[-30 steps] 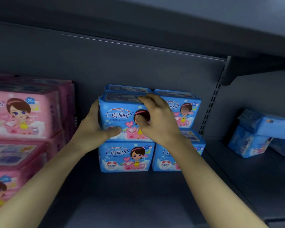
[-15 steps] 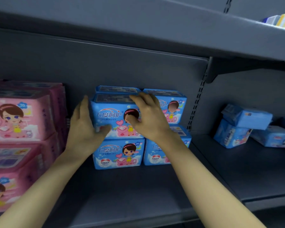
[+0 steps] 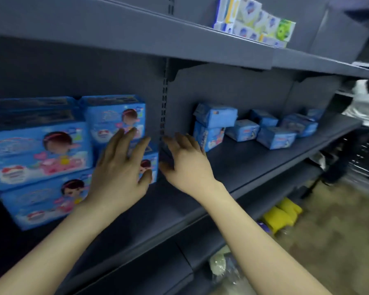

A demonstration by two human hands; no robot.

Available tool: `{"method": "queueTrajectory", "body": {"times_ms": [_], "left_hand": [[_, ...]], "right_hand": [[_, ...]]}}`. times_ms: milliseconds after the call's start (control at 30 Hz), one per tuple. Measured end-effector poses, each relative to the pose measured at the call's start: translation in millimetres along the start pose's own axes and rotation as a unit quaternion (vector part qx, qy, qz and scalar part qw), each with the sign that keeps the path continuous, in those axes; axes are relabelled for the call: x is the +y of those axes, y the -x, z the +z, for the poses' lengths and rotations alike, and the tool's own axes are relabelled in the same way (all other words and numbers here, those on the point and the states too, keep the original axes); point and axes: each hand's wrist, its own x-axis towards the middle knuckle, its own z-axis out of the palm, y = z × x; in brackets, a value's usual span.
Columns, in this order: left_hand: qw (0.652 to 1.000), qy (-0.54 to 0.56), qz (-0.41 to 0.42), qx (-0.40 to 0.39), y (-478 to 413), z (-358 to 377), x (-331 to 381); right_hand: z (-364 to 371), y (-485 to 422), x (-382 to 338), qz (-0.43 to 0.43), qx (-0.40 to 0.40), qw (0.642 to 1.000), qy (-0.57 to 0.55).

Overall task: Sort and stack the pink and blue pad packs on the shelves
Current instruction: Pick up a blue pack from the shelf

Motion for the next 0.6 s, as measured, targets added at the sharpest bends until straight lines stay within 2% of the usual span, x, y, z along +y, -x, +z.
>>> {"method": "queueTrajectory", "body": {"times_ms": [133,300,600], "left_hand": [[0.995,0.059,0.038,-0.069,-12.5,35.7,51.2],[0.982,0.094,0.104,-0.125,-25.3,75.5,108.2],[0.965,0.130,0.160,-0.160,-54.4,136.0,216.7]], "right_hand": [[-10.7,33.5,52.3,0.074,-0.034,0.995,0.051],[-23.4,71.4,114.6,0.147,-0.051,0.986,0.058],[-51.8,121.8,221.0,0.233,-0.063,0.967,0.081]]}}
